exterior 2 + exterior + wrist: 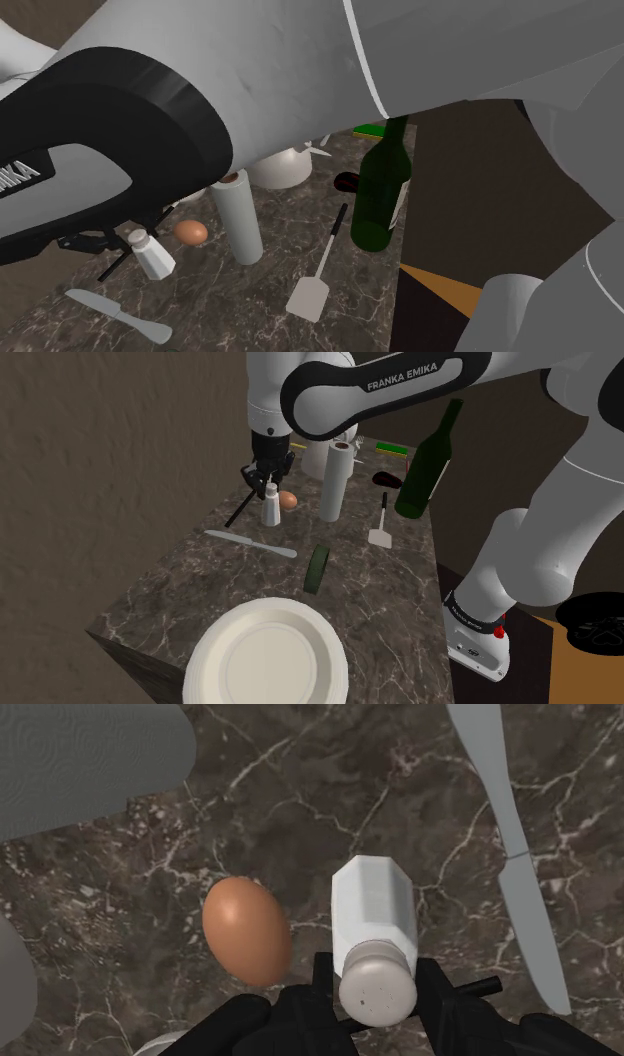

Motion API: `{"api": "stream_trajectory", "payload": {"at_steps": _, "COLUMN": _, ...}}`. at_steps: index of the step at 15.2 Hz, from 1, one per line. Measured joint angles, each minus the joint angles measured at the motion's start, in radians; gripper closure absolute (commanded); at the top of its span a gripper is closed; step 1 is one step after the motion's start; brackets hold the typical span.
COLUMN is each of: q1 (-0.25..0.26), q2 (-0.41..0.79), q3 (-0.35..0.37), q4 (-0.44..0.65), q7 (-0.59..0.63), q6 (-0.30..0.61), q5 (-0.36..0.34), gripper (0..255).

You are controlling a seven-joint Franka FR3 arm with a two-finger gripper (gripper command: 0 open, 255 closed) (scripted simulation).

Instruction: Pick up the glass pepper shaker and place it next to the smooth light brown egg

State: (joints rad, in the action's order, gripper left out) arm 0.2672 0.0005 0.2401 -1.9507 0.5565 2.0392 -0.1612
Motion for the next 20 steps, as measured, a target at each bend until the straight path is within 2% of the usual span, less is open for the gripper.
{"api": "stream_trajectory", "payload": {"at_steps": 2, "q1": 0.000, "q2": 0.000, "q3": 0.000, "q4": 0.000, "q7": 0.000, "q6": 0.000, "q5": 0.000, "gripper": 255}}
{"api": "stream_trajectory", "payload": {"at_steps": 3, "q1": 0.000, "q2": 0.000, "q3": 0.000, "q4": 0.000, "q7": 0.000, "q6": 0.000, "q5": 0.000, "gripper": 0}}
{"api": "stream_trajectory", "payload": {"at_steps": 9, "q1": 0.000, "q2": 0.000, "q3": 0.000, "q4": 0.000, "q7": 0.000, "q6": 0.001, "q5": 0.000, "gripper": 0}}
{"api": "stream_trajectory", "payload": {"at_steps": 14, "q1": 0.005, "q2": -0.034, "q3": 0.005, "q4": 0.074, "q7": -0.010, "q6": -0.104, "q5": 0.015, "gripper": 0}}
{"api": "stream_trajectory", "payload": {"at_steps": 20, "q1": 0.006, "q2": -0.031, "q3": 0.006, "q4": 0.089, "q7": -0.010, "q6": -0.119, "q5": 0.015, "gripper": 0}}
